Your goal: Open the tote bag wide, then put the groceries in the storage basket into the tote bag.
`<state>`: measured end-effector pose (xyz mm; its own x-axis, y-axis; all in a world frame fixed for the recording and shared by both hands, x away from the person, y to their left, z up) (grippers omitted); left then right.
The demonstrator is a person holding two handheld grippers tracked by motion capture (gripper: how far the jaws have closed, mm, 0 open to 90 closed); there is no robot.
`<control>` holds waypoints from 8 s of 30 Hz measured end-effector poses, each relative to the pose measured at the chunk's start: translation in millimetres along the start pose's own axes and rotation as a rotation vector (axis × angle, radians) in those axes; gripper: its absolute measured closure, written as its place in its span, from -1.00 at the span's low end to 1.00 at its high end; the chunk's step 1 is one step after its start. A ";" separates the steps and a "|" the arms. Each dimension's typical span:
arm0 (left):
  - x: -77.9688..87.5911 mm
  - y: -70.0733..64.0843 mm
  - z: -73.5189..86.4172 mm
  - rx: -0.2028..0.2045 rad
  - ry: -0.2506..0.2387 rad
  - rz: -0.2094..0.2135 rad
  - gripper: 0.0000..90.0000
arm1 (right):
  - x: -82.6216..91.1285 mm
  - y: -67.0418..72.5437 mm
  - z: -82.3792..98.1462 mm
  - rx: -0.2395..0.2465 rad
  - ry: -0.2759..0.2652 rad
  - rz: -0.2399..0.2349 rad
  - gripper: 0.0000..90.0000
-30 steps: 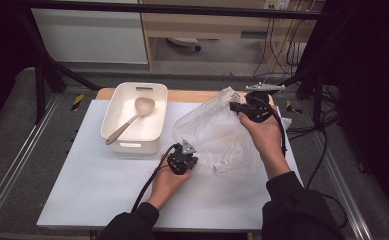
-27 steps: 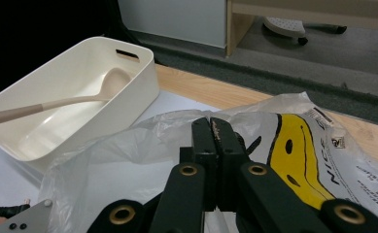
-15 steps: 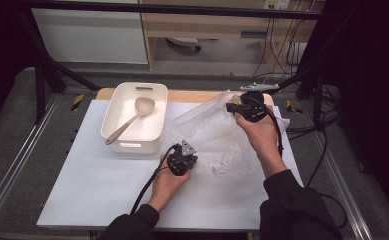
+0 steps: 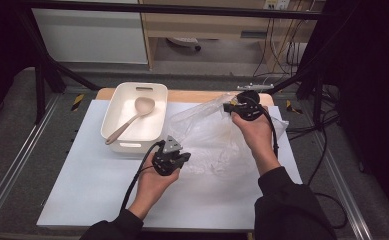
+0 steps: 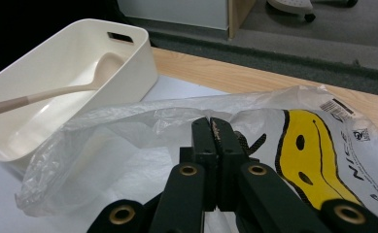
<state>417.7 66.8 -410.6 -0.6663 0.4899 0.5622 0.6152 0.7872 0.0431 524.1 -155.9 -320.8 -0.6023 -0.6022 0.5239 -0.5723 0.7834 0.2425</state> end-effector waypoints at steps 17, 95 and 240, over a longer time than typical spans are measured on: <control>59.4 80.5 -35.0 0.010 -0.053 -0.152 1.00 | -13.3 -18.7 -19.0 -0.067 -0.027 0.039 1.00; 53.1 199.1 4.9 0.252 0.154 -0.294 -0.25 | -25.3 -7.5 9.4 0.025 0.109 -0.045 1.00; 111.1 67.0 -6.2 -0.095 0.075 0.159 0.55 | -23.9 -15.5 15.1 0.005 0.128 -0.076 1.00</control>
<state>387.5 171.7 -340.2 -0.5266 0.5729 0.6281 0.7493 0.6618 0.0245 539.0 -156.0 -349.4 -0.4816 -0.6345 0.6045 -0.6164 0.7356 0.2811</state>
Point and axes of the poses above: each handheld gripper's, and its own axes: x roughly backward along the jaws, z roughly out of its underside, y roughly to its left, the point moved 4 cm from there along -x, roughly forward along the jaws, and after that the axes turned 10 degrees about -z, right-handed, at the moved point
